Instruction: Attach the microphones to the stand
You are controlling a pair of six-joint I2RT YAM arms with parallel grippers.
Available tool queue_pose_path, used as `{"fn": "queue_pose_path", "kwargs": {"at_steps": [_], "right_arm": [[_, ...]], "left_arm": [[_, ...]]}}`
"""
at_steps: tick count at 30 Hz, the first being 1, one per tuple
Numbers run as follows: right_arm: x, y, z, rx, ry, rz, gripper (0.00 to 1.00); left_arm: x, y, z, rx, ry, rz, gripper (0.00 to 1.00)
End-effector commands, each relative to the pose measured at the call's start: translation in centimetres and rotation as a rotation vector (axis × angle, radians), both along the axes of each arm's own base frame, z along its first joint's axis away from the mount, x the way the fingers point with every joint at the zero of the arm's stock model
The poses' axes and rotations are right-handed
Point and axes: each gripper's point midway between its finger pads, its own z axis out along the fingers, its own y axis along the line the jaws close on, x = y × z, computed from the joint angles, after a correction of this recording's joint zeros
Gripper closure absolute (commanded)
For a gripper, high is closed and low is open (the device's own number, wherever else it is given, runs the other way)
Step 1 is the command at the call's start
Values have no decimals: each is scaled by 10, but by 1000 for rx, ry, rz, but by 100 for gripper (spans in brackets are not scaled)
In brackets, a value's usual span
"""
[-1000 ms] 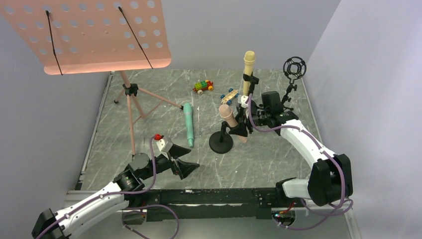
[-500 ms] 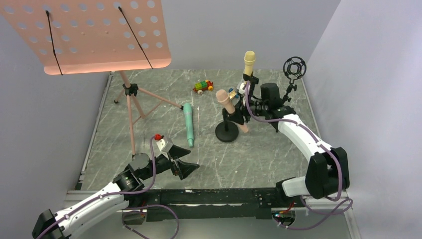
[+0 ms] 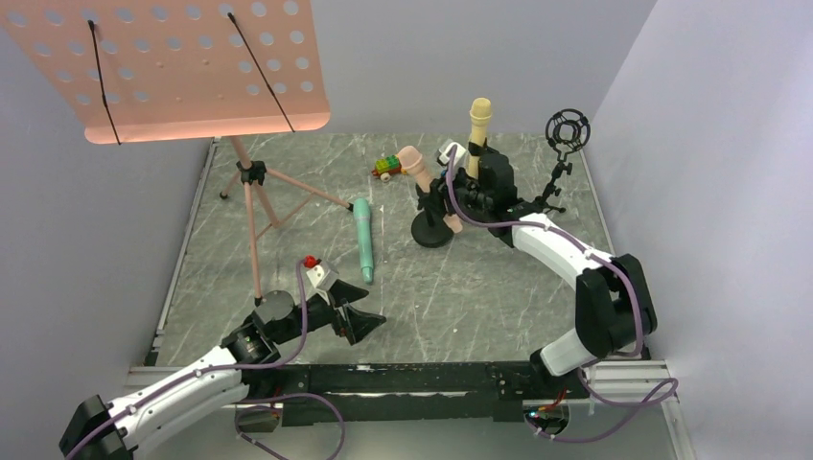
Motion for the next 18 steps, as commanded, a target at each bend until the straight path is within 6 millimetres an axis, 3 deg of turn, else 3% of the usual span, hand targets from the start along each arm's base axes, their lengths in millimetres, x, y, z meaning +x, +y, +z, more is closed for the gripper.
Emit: {"fn": "queue_pose_path", "kwargs": {"at_steps": [1,6,12,18], "right_arm": [[37,12,59,164,-181,-90,66],[59,20,56,235,-108,-152,67],[64,15,47,265,-99,-185,66],[70,7,61,333,-102,-201,66]], "left_arm": [[2,-6,32,-67,-47,-13,1],[2,-6,30,-65,-42,-11,1],[3,-6,32,-75,-43,-4,1],[4,-11,34,-69,-39,-21,1]]}}
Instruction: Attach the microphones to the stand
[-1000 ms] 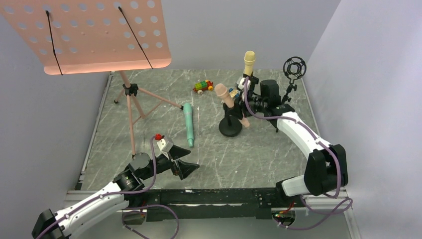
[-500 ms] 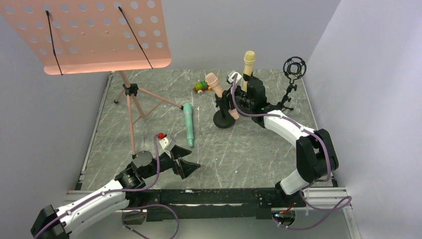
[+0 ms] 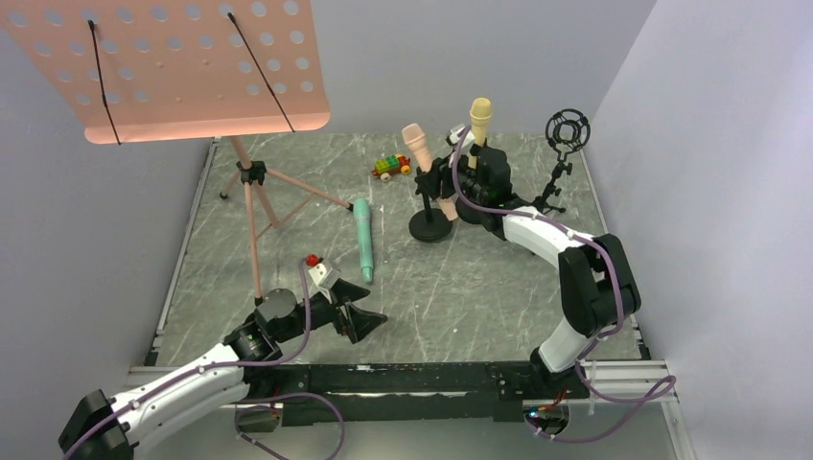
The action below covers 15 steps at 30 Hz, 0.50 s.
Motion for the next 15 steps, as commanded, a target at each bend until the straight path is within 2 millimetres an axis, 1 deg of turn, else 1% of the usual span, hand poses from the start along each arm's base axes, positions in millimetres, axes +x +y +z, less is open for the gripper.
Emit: {"fn": "queue_pose_path", "kwargs": {"at_steps": [1,6,12,15], "right_arm": [[21,-5,55,120,-128,-45,66],[31,3,64,163,-96,-28,67],[44,11,62,164,-76,-21,67],[46,12,65,167,-78,-17,67]], "left_arm": [[2,-9,33,-66,-44,-25,1],[3,-12,36,-69,-37,-32,1],[2,-9,38,-76,-31,-20,1],[1,-6,35,-76,-26,-11,1]]}}
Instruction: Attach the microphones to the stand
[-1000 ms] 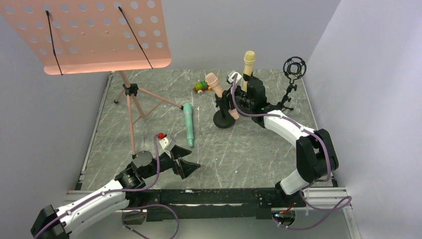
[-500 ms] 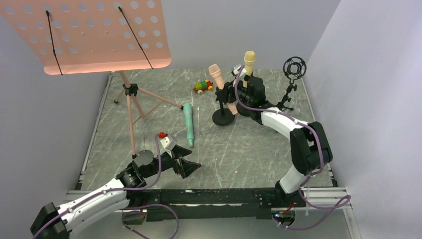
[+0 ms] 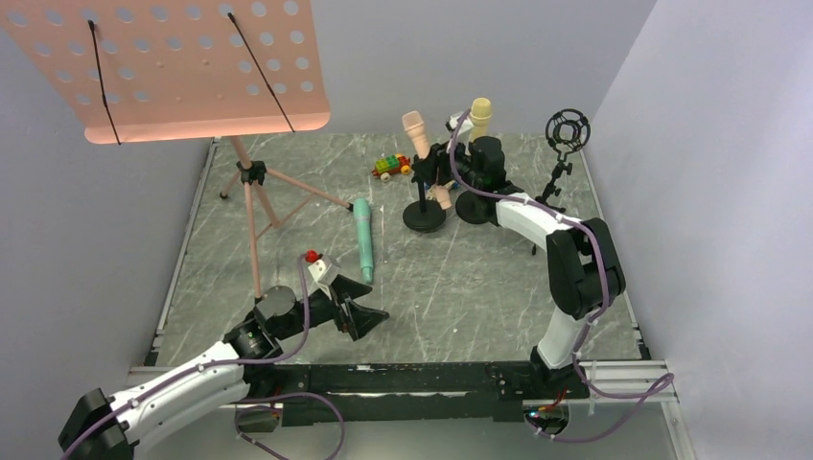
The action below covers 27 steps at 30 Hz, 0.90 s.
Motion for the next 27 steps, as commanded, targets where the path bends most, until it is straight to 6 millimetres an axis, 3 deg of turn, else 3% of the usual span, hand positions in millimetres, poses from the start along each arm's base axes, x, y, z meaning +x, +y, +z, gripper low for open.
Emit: {"fn": "queue_pose_path", "kwargs": {"at_steps": [1,6,10,14,21,24,27], "right_arm": [[11,9,65,88,-141,18,67],[19,12,70,70,-150,19,67],[18,12,63,51,-151,25,67],[-1,5,39,16,-154,35,66],[-41,-7,20,-18,-170,66,62],[-47,-9,14,-39,-167,78,58],[-51,-10,8,-56,-153,88,43]], "left_arm": [[-1,-1,24,-63,-32,-1,1],[-1,-1,24,-69,-27,0,1],[0,-1,28,-67,-35,2,1],[-1,-1,28,-66,-34,-1,1],[-3,-2,26,-70,-33,-13,1],[-4,-2,28,-74,-35,-18,1],[-5,-2,30,-75,-40,-22,1]]}}
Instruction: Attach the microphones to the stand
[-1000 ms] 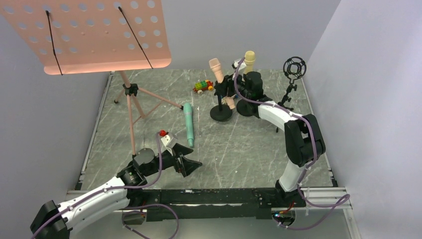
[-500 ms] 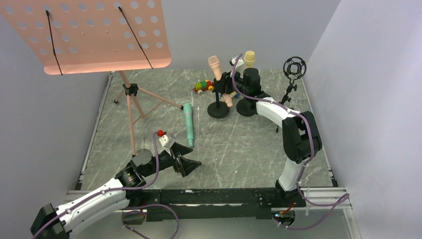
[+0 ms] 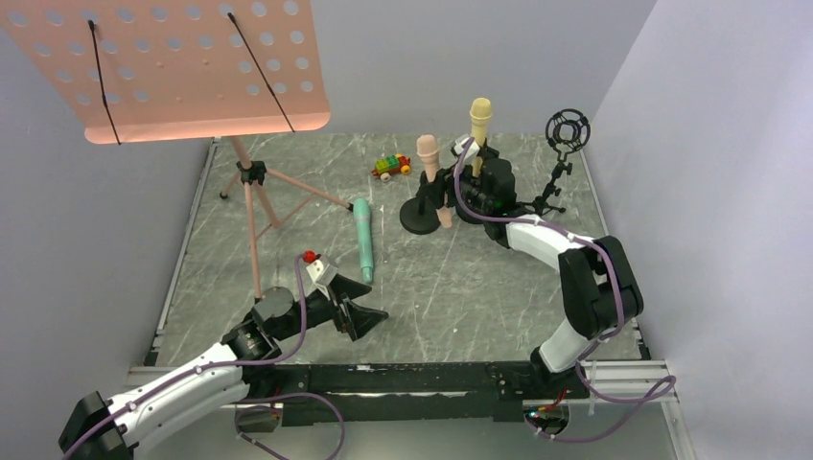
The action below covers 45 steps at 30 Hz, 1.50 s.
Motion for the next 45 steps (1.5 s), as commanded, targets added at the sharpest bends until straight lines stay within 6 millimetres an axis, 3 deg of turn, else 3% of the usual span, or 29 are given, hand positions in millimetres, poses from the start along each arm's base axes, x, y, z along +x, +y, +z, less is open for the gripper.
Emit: {"fn": "queue_pose_path", "kwargs": {"at_steps": [1,4,8,11,14,21,26,29,31,36,38,41,45], "right_arm": [[-9,5,29,14,-100,51,37],[-12,2,31,-6,-105,45,21],[-15,-3,43,-57,-139,53,14],[-19,-13,60,-109,-172,57,3],[-32,-27,73,-155,-172,110,0],[-82,-87,115,-229,-229,156,0],[-89,-152,142,-119,-134,-118,0],[-91,-187,142,-67,-67,-277,0],[-90,-211,141,-18,-28,-410,0],[-83,-274,119,74,61,-748,0],[-81,-290,109,86,73,-821,0],[-71,-302,91,101,92,-849,2],[-51,-314,73,91,63,-834,18]], "left_arm": [[-3,-2,24,-54,-36,-21,1],[-5,0,27,-54,-49,-19,1],[-6,2,33,-34,-67,-20,1],[-6,5,39,0,-86,-22,1],[0,11,48,53,-106,15,1],[35,40,74,204,-127,185,1],[56,55,90,354,-87,197,1],[71,73,102,532,-160,235,1],[77,82,97,612,-218,244,1],[75,77,72,561,-293,226,1],[73,77,62,553,-300,222,1],[74,88,64,576,-292,273,1],[77,98,68,589,-318,329,1]]}}
